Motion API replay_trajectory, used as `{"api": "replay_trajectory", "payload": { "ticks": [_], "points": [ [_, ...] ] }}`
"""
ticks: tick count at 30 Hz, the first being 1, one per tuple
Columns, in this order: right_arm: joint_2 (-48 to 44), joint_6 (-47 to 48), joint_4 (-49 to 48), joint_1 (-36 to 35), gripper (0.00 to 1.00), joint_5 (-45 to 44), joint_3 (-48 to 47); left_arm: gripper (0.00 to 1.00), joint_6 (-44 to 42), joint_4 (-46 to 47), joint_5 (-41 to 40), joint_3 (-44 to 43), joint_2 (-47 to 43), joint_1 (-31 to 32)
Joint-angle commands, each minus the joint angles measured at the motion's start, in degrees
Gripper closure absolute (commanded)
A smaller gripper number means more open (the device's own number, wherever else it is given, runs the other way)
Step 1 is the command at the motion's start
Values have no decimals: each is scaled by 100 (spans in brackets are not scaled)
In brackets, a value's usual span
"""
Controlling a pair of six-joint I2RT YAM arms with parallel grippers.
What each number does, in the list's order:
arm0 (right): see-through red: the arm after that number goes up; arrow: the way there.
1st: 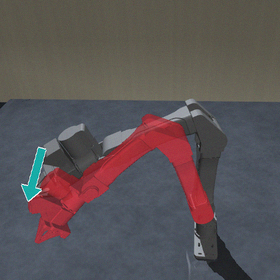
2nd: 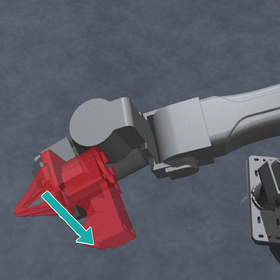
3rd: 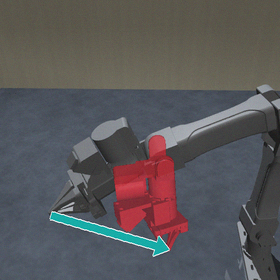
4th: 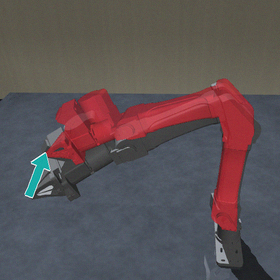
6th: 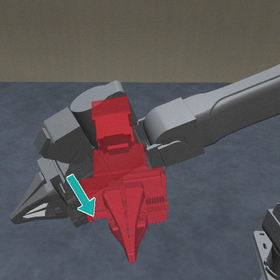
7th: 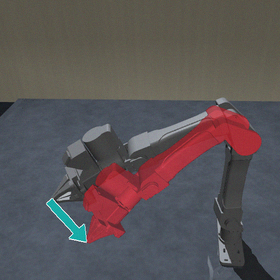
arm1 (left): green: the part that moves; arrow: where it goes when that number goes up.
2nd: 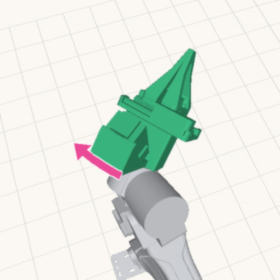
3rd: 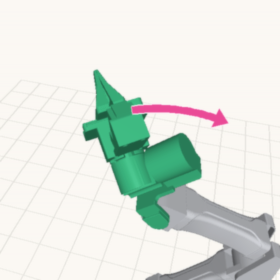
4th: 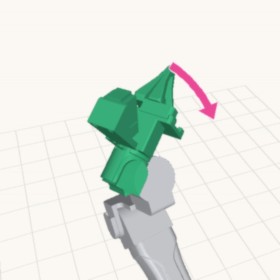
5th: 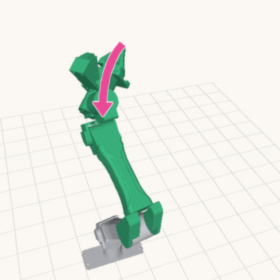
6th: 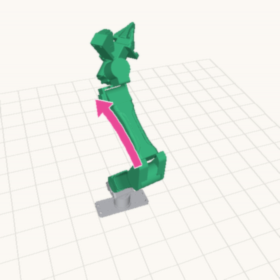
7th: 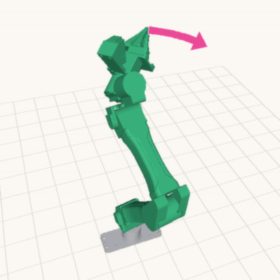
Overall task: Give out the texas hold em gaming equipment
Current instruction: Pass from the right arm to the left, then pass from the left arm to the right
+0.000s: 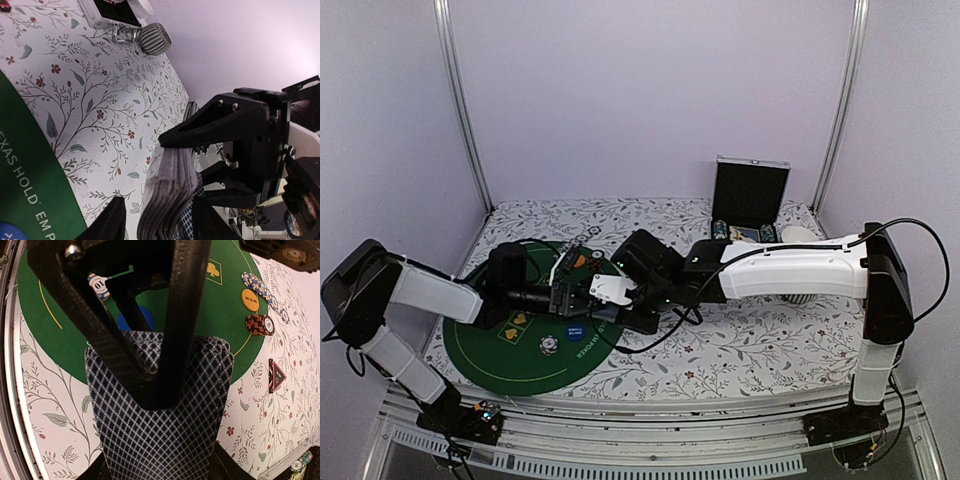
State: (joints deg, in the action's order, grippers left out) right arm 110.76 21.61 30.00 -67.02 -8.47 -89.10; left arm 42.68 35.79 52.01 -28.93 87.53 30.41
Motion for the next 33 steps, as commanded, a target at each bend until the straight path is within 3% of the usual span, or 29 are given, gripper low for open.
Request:
{"api": "replay_trajectory", "payload": {
  "ticks": [1,6,8,10,12,13,16,18,22,27,29,33],
  "points": [
    [-10,158,-238,-80,49,-96,-274,60,-113,86,165,-160,106,156],
    [-80,188,-273,-76,49,-206,-198,98,-132,207,388,-151,3,184],
    [-178,161,-353,-75,46,-254,-91,100,-175,166,404,-119,-88,182],
    [-301,130,-439,-67,30,-335,39,100,-246,107,392,-90,-214,178],
    [-455,50,-533,-23,2,-345,202,100,-317,61,343,-66,-337,184],
    [-552,-15,-591,18,1,-295,277,100,-337,59,311,-48,-407,184],
    [-1164,-396,-963,330,1,467,665,100,-448,6,231,-26,-619,184],
    [-1715,-796,-1489,655,1,1649,1149,100,-591,-96,205,-34,-760,192],
    [-2627,-1606,-3276,1191,1,3525,2459,100,-818,-249,216,-49,-1100,255],
    [-2738,-3267,-4983,1666,1,4295,3356,100,-1086,-318,121,-71,-1589,419],
    [-2597,-4018,-5418,1734,7,4454,3489,100,-1159,-321,49,-57,-1772,474],
    [-2238,-4305,-5909,1545,12,4705,3571,100,-1194,-302,-17,-43,-2014,547]
  ]
}}
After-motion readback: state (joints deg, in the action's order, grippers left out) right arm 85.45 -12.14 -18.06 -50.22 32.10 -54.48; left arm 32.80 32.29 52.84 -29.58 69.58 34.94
